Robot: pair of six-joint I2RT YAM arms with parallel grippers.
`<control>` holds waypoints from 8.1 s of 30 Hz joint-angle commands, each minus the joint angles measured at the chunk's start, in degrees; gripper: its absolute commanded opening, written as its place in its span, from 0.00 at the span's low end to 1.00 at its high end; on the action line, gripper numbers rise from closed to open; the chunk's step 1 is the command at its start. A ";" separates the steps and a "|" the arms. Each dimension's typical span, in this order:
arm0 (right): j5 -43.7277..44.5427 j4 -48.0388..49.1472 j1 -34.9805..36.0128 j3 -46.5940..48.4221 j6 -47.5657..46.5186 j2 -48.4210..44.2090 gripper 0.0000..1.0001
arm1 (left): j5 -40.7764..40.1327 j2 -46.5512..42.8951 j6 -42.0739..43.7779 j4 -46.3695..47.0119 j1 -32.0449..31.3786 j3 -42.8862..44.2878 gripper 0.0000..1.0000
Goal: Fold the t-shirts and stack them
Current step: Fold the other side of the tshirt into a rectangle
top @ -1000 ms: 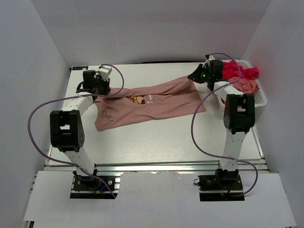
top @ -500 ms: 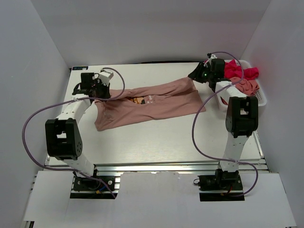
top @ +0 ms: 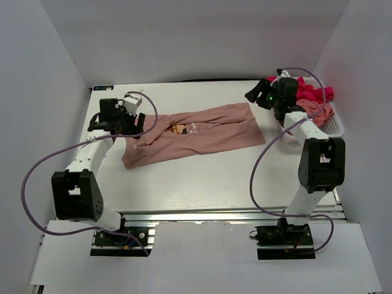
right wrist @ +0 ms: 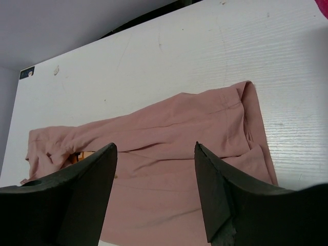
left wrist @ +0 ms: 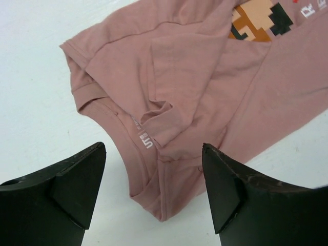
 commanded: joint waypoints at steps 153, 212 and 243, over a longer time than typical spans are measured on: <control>13.05 -0.87 10.60 9.81 -7.84 11.00 0.62 | 21.49 13.11 -5.62 3.31 -4.95 3.01 0.06; 19.21 -23.37 3.75 40.67 -10.65 33.95 0.55 | -3.65 23.21 -14.50 31.78 3.39 1.51 0.53; 23.78 -15.82 2.08 38.13 -13.29 31.16 0.16 | -1.10 24.10 -15.03 29.50 3.39 2.31 0.50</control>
